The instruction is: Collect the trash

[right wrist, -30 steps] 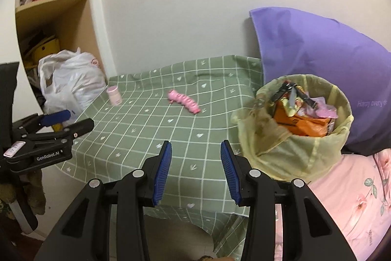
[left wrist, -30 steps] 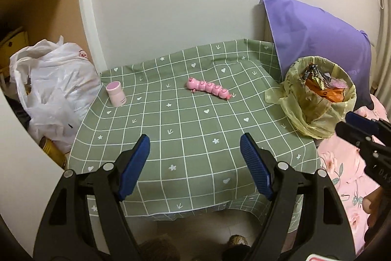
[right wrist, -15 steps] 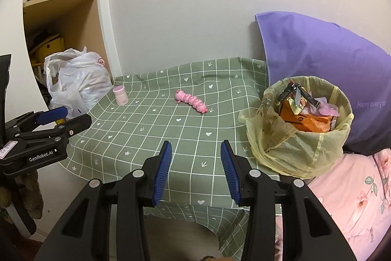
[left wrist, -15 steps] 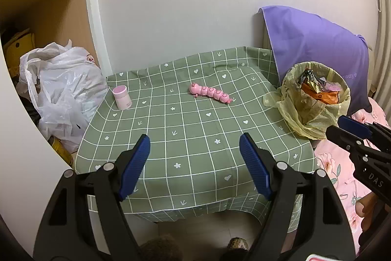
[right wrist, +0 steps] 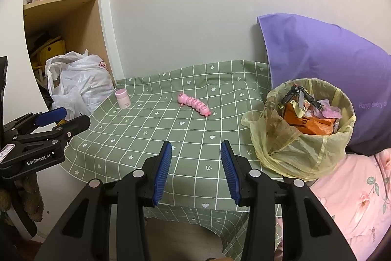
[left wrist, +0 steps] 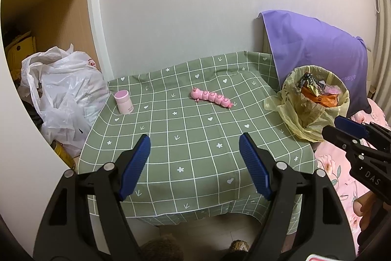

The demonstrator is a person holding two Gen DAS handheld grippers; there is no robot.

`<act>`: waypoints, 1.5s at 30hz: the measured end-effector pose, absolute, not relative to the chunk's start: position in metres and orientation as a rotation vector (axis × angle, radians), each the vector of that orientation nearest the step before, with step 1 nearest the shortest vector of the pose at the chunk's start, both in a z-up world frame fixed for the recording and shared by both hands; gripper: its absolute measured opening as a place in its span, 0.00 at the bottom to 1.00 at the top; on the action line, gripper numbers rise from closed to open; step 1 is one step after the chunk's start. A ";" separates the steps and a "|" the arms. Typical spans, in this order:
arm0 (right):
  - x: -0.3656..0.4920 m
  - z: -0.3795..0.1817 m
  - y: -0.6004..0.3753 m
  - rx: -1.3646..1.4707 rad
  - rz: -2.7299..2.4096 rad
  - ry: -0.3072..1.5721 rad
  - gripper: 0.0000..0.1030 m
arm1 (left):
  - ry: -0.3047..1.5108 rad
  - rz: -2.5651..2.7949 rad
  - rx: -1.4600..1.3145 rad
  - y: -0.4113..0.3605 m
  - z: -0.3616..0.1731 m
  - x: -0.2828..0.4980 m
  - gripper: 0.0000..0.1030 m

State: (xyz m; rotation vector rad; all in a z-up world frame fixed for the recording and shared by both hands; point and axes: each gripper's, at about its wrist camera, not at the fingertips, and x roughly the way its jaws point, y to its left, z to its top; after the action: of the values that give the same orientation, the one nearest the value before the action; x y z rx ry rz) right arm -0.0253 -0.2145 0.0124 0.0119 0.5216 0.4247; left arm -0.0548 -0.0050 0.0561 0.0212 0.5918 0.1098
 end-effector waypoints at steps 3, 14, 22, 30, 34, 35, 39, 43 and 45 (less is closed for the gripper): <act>-0.024 0.012 -0.212 0.009 0.421 0.522 0.39 | 0.592 0.104 0.019 -0.003 0.056 -0.053 0.69; -0.017 0.013 -0.215 0.007 0.416 0.523 0.39 | 0.588 0.094 0.011 -0.001 0.056 -0.046 0.69; -0.013 0.013 -0.216 0.006 0.422 0.527 0.39 | 0.588 0.094 0.008 -0.001 0.055 -0.044 0.69; -0.011 0.012 -0.216 0.005 0.424 0.527 0.39 | 0.587 0.094 0.006 0.002 0.055 -0.043 0.69; -0.011 0.012 -0.216 0.007 0.420 0.527 0.39 | 0.583 0.093 0.003 0.003 0.055 -0.043 0.69; -0.011 0.012 -0.216 0.007 0.422 0.527 0.39 | 0.582 0.096 0.002 0.002 0.055 -0.044 0.69; -0.010 0.012 -0.217 0.008 0.422 0.527 0.39 | 0.582 0.100 0.000 0.001 0.055 -0.046 0.69; -0.010 0.012 -0.216 0.008 0.422 0.526 0.39 | 0.580 0.098 0.000 0.001 0.055 -0.046 0.69; -0.011 0.012 -0.216 0.009 0.421 0.526 0.39 | 0.578 0.098 0.001 -0.001 0.056 -0.048 0.69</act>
State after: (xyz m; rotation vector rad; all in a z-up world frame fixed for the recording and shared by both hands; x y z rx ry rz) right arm -0.0106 -0.2161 0.0122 0.0088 0.5262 0.4210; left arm -0.0475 -0.0006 0.0557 0.0012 0.5782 0.0982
